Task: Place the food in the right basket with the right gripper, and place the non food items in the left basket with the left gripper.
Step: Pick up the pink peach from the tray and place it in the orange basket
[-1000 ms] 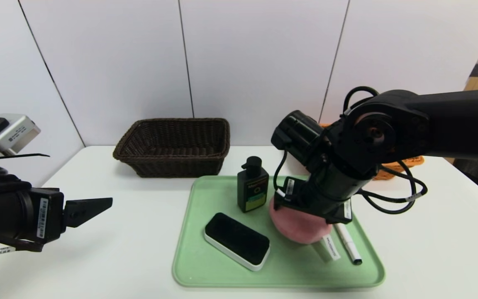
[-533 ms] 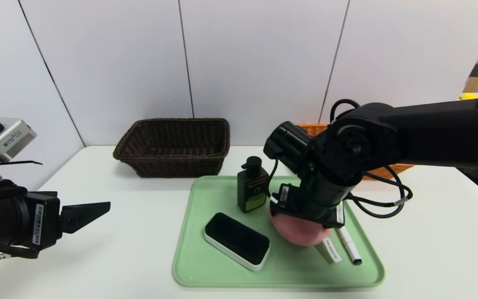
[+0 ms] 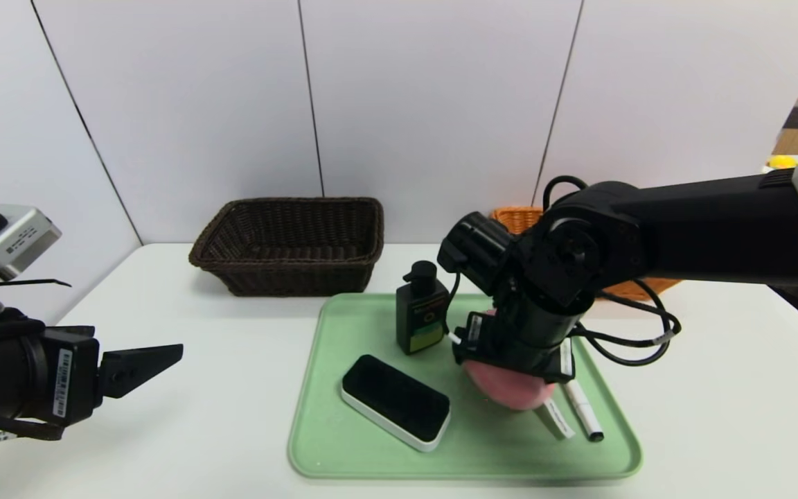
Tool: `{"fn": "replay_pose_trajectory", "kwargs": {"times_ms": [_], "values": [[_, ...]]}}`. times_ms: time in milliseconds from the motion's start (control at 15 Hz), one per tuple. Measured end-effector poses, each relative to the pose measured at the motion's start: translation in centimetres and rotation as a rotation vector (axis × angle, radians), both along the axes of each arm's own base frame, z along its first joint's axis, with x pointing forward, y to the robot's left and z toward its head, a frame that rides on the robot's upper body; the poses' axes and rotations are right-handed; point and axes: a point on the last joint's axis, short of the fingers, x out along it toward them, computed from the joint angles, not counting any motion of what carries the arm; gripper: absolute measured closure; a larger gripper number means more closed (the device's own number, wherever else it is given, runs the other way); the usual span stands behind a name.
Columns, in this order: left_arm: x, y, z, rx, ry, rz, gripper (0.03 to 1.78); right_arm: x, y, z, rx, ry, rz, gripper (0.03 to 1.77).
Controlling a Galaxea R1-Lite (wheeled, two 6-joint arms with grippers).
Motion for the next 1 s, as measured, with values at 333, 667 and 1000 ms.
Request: {"fn": "replay_pose_trajectory", "kwargs": {"times_ms": [333, 667, 1000], "values": [[0.0, 0.0, 0.0, -0.001, -0.003, 0.0, 0.12, 0.2, 0.1, -0.4, -0.007, 0.008, 0.0, 0.09], [-0.3, 0.1, 0.0, -0.001, -0.004, -0.001, 0.12, 0.1, 0.0, -0.1, 0.0, 0.002, 0.001, 0.74], [-0.6, 0.2, 0.1, -0.004, -0.016, -0.002, 0.12, -0.4, -0.1, 0.7, 0.017, -0.008, 0.011, 0.99]]}}
